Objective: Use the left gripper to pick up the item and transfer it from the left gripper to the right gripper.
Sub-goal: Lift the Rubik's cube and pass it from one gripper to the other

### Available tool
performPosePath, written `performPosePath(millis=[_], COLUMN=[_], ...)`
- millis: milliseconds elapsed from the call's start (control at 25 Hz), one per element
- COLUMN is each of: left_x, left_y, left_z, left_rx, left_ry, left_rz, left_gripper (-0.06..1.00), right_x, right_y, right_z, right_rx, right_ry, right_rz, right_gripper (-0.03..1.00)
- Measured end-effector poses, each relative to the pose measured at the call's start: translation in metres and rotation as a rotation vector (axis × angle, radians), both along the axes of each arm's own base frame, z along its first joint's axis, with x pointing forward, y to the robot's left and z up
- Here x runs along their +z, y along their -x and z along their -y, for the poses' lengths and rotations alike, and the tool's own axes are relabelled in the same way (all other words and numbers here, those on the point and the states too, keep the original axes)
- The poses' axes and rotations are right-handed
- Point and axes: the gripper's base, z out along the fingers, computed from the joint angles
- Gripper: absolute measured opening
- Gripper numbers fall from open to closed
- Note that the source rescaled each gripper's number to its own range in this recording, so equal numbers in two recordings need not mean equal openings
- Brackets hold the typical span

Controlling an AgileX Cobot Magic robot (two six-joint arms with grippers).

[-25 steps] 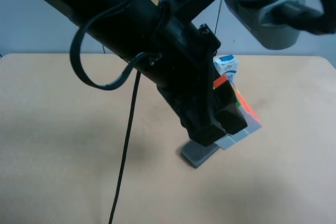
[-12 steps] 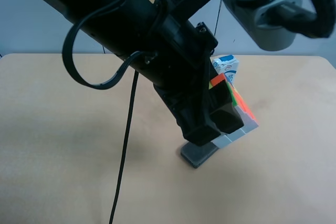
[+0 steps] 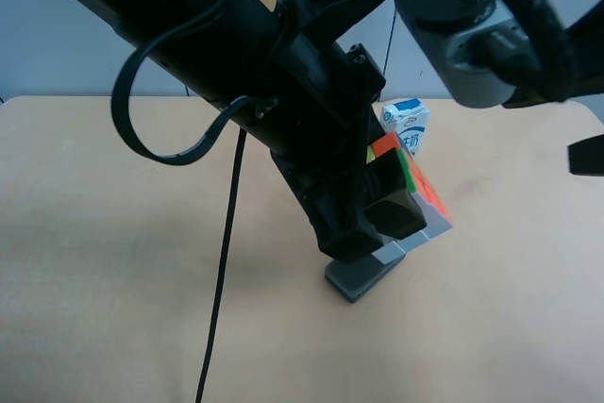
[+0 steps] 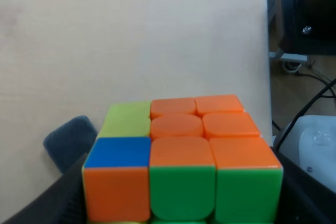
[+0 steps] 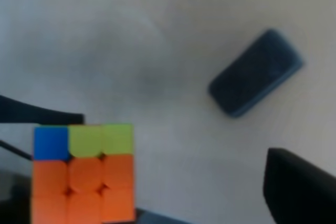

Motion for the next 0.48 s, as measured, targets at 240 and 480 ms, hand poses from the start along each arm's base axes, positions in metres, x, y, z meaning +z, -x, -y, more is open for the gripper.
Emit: performPosePath(millis=[240, 480], left_x=[0.000, 0.000], left_y=[-0.002, -0.002], left_z=[-0.001, 0.000], left_rx=[0.000, 0.002], left_ry=[-0.009, -0.007], left_rz=[0.026, 0.037], left_gripper=[0.01, 0.01], right_x=[-0.010, -0.021], right_y=[-0.029, -0.041], right_z=[-0.008, -0.026], right_rx=[0.054, 0.146], right_ry=[-0.096, -0.142], right_rz=[-0.052, -0.127], right_gripper=[1.00, 1.00])
